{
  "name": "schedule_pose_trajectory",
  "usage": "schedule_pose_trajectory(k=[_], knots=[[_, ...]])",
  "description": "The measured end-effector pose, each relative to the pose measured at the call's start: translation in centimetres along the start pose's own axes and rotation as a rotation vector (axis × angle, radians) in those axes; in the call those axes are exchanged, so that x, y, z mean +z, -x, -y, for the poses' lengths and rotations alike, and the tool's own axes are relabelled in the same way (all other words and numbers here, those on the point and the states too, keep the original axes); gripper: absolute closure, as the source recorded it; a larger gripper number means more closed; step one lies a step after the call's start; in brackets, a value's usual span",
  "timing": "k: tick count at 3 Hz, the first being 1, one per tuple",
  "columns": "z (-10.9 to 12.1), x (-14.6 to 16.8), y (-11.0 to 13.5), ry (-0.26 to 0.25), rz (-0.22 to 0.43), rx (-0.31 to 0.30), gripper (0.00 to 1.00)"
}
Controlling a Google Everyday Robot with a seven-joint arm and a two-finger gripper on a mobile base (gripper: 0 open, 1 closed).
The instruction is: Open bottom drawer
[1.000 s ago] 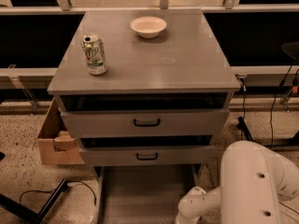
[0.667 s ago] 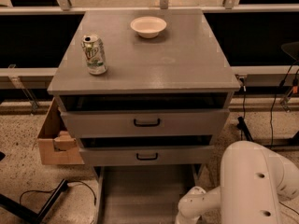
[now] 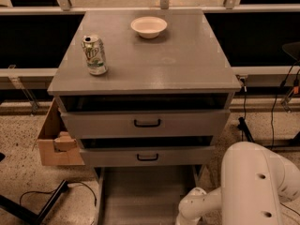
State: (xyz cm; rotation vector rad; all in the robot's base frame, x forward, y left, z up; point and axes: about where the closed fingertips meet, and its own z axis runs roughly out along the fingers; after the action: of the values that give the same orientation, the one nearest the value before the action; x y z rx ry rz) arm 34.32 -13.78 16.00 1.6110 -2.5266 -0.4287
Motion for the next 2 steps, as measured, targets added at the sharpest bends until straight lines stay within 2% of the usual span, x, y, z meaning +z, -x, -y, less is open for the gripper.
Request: schedule_pose_trajectory(k=[1,2], knots=[[0.02,-0.01,0.01,0.000,0.000,0.000,0.00],[0.02,-0.02,0.01,0.000,0.000,0.000,0.00]])
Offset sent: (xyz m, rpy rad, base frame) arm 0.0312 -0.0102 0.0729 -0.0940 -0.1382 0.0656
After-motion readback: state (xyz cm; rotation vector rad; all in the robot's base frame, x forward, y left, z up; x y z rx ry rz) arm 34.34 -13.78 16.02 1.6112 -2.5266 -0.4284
